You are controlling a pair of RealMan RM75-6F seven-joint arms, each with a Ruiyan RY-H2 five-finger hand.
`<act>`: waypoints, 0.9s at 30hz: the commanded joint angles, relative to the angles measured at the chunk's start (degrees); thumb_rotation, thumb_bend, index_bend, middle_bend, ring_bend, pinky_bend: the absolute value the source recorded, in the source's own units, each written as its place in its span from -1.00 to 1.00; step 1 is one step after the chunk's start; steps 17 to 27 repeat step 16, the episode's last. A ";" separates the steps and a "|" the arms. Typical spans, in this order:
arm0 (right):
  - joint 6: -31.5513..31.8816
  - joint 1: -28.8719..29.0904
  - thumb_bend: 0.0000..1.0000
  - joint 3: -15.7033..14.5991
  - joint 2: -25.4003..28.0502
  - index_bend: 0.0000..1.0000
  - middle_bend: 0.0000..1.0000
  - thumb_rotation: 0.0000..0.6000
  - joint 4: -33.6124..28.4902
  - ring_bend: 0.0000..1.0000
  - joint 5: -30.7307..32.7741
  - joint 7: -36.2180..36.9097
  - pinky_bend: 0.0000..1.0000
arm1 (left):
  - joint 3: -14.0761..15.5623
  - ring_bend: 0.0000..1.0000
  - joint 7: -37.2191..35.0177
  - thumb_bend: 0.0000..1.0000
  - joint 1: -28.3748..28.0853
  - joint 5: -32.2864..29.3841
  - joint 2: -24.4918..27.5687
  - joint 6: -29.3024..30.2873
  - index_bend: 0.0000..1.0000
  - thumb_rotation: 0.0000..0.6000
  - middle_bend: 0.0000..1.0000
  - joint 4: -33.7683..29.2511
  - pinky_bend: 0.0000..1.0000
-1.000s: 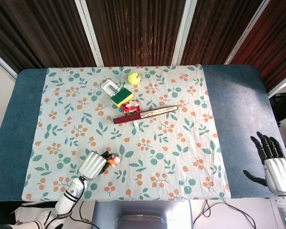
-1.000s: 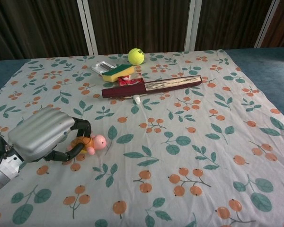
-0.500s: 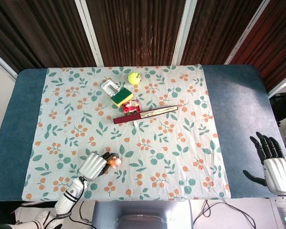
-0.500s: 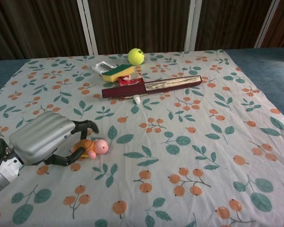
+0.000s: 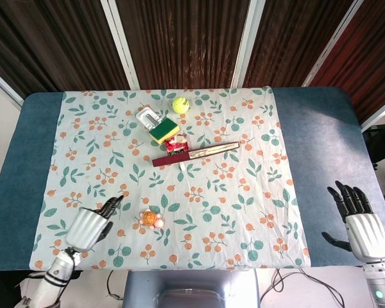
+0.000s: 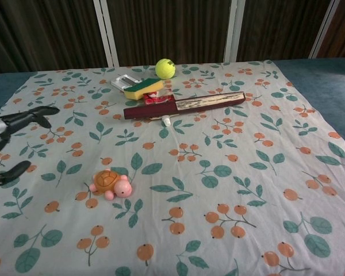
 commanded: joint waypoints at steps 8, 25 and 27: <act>-1.99 0.96 -0.56 -0.25 -1.64 -1.00 -1.00 1.00 -0.34 -1.00 0.29 -3.10 -1.00 | 0.37 -0.92 -15.01 -0.16 12.81 -7.92 14.60 11.86 -0.96 1.00 -0.80 -7.60 -0.62; -3.49 1.55 -0.56 -0.31 -1.79 -1.00 -1.00 1.00 -0.33 -1.00 1.18 -3.49 -1.00 | -1.46 -1.00 -14.22 -0.16 13.37 -9.75 15.47 9.43 -1.00 1.00 -0.95 -8.79 -0.69; -3.49 1.55 -0.56 -0.31 -1.79 -1.00 -1.00 1.00 -0.33 -1.00 1.18 -3.49 -1.00 | -1.46 -1.00 -14.22 -0.16 13.37 -9.75 15.47 9.43 -1.00 1.00 -0.95 -8.79 -0.69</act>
